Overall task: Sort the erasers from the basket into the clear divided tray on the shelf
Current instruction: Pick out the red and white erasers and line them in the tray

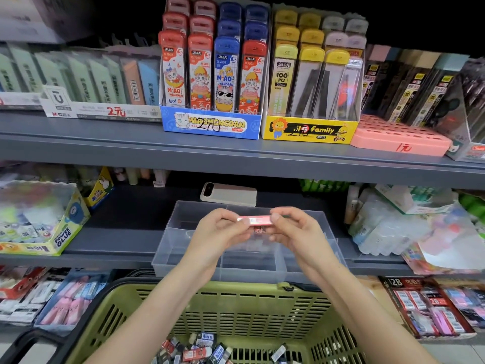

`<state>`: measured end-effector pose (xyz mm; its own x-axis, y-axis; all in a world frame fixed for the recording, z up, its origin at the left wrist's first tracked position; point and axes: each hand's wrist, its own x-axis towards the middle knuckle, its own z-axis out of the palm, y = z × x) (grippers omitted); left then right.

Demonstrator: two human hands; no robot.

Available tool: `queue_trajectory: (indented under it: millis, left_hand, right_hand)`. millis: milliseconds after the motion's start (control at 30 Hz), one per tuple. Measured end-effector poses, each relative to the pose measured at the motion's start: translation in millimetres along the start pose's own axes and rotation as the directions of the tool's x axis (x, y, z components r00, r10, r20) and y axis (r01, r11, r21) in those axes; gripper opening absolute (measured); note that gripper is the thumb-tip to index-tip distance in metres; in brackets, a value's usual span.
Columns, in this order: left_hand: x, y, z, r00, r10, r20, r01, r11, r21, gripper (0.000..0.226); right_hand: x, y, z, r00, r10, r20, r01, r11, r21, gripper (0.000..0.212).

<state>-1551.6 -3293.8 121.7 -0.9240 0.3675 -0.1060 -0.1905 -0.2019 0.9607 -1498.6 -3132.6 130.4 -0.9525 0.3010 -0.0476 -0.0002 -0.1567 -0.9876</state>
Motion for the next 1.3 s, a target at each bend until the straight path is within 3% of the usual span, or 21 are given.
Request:
queue_trajectory:
  millis: [67, 133, 167, 200, 267, 333, 467, 567, 633, 700, 767, 833, 967, 1100, 1200, 1300]
  left_hand:
    - [4, -2, 4, 0.997, 0.077, 0.011, -0.077, 0.977, 0.198, 0.015]
    - [9, -5, 5, 0.985, 0.17, 0.041, -0.168, 0.855, 0.491, 0.017]
    - [12, -8, 4, 0.969, 0.23, 0.09, -0.227, 0.684, 0.694, 0.024]
    - [14, -12, 2, 0.944, 0.28, 0.172, -0.286, 0.443, 0.849, 0.034]
    - [19, -19, -4, 0.885, 0.301, 0.354, -0.379, 0.027, 0.925, 0.049]
    - [24, -25, -9, 0.867, 0.237, 0.437, -0.414, -0.145, 0.899, 0.057]
    - [37, -32, -14, 0.889, 0.102, 0.446, -0.435, -0.113, 0.893, 0.058]
    - [42, -33, -15, 0.903, 0.055, 0.425, -0.419, -0.097, 0.903, 0.055]
    - [44, -35, -16, 0.909, 0.044, 0.414, -0.408, -0.095, 0.908, 0.056]
    - [44, -36, -16, 0.909, 0.046, 0.413, -0.408, -0.094, 0.908, 0.057]
    - [44, -36, -16, 0.908, 0.05, 0.416, -0.411, -0.09, 0.907, 0.058]
    - [44, -36, -16, 0.909, 0.046, 0.414, -0.41, -0.079, 0.909, 0.056]
    - [40, -30, -13, 0.91, 0.049, 0.411, -0.406, -0.08, 0.91, 0.052]
    - [19, -16, -17, 0.906, 0.117, 0.408, -0.402, -0.072, 0.913, 0.051]
    - [-13, -6, -33, 0.85, 0.318, 0.42, -0.443, 0.0, 0.897, 0.04]
    - [-54, -14, -53, 0.721, 0.557, 0.413, -0.488, -0.016, 0.873, 0.031]
  right_hand:
    - [6, 1, -3, 0.999, 0.033, -0.03, -0.031, 0.996, 0.078, 0.008]
    - [18, -4, -8, 0.985, -0.002, -0.17, 0.015, 0.997, 0.074, 0.011]
    - [27, -6, -14, 0.965, -0.059, -0.257, 0.06, 0.998, -0.006, 0.014]
    - [35, -10, -19, 0.943, -0.132, -0.305, 0.095, 0.986, -0.135, 0.015]
    - [51, -14, -26, 0.938, -0.24, -0.252, 0.113, 0.895, -0.433, 0.008]
    - [64, -10, -25, 0.96, -0.242, -0.143, 0.091, 0.75, -0.655, 0.008]
    - [79, 4, -19, 0.995, -0.099, -0.005, 0.042, 0.468, -0.883, 0.012]
    - [84, 11, -19, 0.999, -0.039, 0.021, 0.037, 0.489, -0.871, 0.015]
    - [84, 13, -18, 0.988, -0.146, 0.048, 0.108, 0.441, -0.891, 0.018]
    - [84, 16, -17, 0.957, -0.262, 0.127, 0.189, 0.224, -0.956, 0.017]
    - [83, 21, -15, 0.941, -0.262, 0.214, 0.214, -0.03, -0.976, 0.017]
    - [80, 24, -15, 0.952, -0.225, 0.208, 0.186, -0.116, -0.976, 0.022]
    - [80, 22, -15, 0.964, -0.193, 0.182, 0.16, -0.123, -0.979, 0.025]
    - [64, 17, -14, 0.946, -0.321, 0.052, 0.091, 0.11, -0.99, 0.025]
    - [36, 7, -12, 0.897, -0.441, 0.031, 0.151, 0.24, -0.959, 0.018]
    - [-11, 9, -6, 0.827, -0.553, 0.103, 0.334, 0.336, -0.881, 0.011]
